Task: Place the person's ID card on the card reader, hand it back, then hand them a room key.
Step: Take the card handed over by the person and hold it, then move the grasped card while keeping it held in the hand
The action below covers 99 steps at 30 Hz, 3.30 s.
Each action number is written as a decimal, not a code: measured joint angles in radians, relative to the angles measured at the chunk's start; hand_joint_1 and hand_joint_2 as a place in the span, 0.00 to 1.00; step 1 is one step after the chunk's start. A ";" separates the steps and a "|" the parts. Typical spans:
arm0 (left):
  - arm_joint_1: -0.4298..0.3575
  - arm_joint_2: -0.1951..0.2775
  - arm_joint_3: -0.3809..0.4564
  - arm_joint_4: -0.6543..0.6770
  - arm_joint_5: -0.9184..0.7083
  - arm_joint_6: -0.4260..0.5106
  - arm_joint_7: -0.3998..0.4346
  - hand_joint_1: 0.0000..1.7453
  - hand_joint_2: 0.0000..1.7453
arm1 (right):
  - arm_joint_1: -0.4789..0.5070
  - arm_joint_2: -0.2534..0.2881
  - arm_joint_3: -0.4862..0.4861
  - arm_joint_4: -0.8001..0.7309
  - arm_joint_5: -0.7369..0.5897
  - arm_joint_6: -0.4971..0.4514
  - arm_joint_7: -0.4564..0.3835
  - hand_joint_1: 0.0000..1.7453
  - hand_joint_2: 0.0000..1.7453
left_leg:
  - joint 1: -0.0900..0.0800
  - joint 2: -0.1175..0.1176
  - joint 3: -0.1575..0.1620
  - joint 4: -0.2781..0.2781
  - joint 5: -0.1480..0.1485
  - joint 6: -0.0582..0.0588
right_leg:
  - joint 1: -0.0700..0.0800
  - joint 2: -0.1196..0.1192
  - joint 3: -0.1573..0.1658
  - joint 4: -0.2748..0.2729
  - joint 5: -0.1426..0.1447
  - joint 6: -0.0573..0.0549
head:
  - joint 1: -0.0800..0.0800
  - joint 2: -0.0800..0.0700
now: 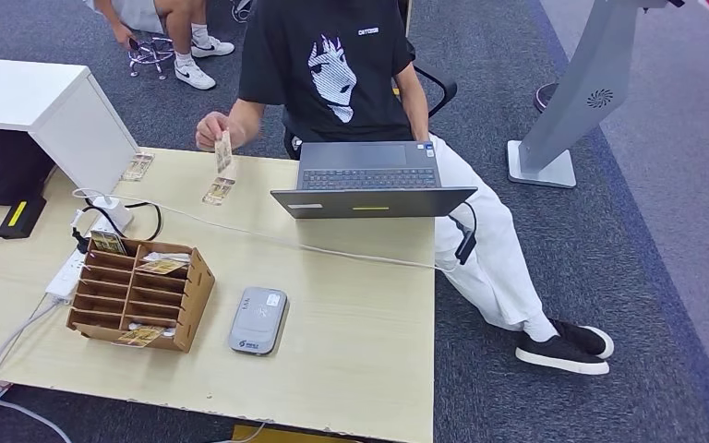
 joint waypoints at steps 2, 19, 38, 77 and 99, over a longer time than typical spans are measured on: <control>-0.023 0.007 -0.019 0.000 -0.021 0.000 0.000 0.00 1.00 | 0.000 -0.001 0.000 -0.002 -0.002 0.001 -0.001 0.00 1.00 | 0.000 0.000 0.000 0.000 0.000 0.000 | 0.000 0.000 0.000 0.000 0.000 0.000 | 0.000 0.000; -0.403 0.167 -0.181 0.330 -0.557 0.000 0.207 0.00 1.00 | -0.010 -0.030 0.020 -0.013 -0.011 0.038 -0.032 0.00 1.00 | 0.000 0.000 -0.001 0.000 0.004 0.000 | 0.000 0.000 -0.001 0.001 0.004 -0.001 | 0.000 0.000; -0.576 0.224 -0.383 0.625 -0.633 0.002 0.347 1.00 1.00 | -0.019 -0.028 0.020 -0.024 -0.017 0.019 -0.018 0.00 1.00 | 0.000 0.001 -0.003 0.001 0.005 0.000 | 0.000 0.002 -0.004 0.001 0.005 0.000 | 0.000 0.000; -0.471 0.220 -0.709 0.418 -0.549 -0.016 0.366 1.00 1.00 | -0.025 -0.027 0.020 -0.024 -0.046 0.013 -0.027 0.00 1.00 | 0.000 0.000 -0.003 0.001 0.005 0.000 | 0.000 0.001 -0.003 0.001 0.005 0.000 | 0.000 0.000; -0.370 0.290 -0.928 0.405 -0.481 -0.322 0.557 1.00 1.00 | -0.026 -0.018 0.020 -0.024 -0.070 -0.002 -0.017 0.00 1.00 | 0.000 0.001 -0.004 0.001 0.005 0.000 | 0.000 0.001 -0.004 0.000 0.005 0.000 | 0.000 0.000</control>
